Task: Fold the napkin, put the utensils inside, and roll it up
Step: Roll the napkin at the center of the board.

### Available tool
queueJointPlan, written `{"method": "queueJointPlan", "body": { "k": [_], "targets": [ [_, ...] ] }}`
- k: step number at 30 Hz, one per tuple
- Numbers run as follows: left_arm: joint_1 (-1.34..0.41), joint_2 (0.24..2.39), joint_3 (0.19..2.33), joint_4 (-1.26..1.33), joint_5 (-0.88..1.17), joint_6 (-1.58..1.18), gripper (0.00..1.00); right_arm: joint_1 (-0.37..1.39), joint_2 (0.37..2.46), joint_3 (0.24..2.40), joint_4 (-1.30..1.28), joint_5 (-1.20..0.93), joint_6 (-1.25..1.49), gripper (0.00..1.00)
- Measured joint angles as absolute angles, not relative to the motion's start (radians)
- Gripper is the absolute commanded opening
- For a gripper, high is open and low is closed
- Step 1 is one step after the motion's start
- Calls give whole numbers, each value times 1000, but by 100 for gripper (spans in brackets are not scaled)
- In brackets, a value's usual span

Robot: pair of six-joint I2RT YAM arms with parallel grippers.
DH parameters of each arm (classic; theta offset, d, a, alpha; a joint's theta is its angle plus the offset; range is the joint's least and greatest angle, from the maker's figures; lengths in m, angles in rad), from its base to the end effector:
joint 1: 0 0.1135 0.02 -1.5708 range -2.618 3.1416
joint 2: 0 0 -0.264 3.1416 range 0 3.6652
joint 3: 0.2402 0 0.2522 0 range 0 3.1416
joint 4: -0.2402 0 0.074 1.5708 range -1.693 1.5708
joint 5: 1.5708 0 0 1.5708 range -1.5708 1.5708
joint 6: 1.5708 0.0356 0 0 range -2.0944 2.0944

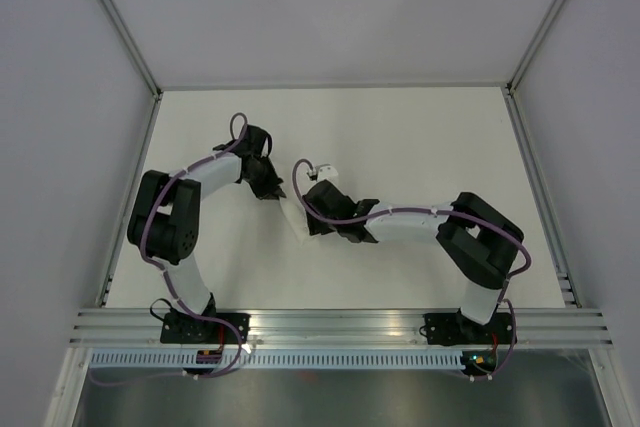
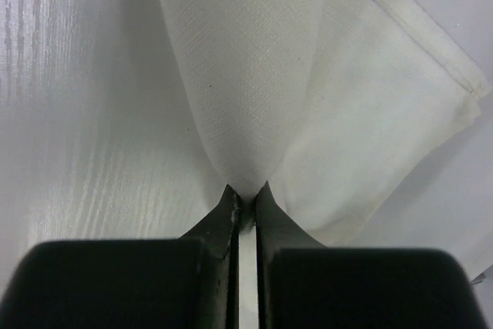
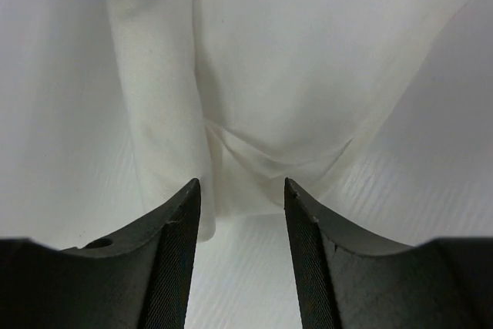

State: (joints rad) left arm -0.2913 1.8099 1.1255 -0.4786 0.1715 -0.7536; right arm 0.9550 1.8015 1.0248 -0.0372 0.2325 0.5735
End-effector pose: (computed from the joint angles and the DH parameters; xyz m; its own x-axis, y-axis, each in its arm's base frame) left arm 0.3369 -0.1073 0.1615 -0.8792 -0.4403 -0.1820 -0.3480 0.8545 -0.3856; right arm 0.2214 0.2987 0.1626 -0.7341 -0.1234 -0.6677 -0.3627 0.9026 0.2319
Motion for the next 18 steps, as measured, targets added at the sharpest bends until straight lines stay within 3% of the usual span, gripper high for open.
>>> {"method": "queueJointPlan", "body": {
  "k": [6,18],
  "targets": [
    [-319,1824,1169,-568,136,-739,2,1117,1811,1129,-102,509,512,56],
    [-369,1828,1190,-638,107,-740,2,1272,2040,1397,-212,773,452,56]
  ]
}}
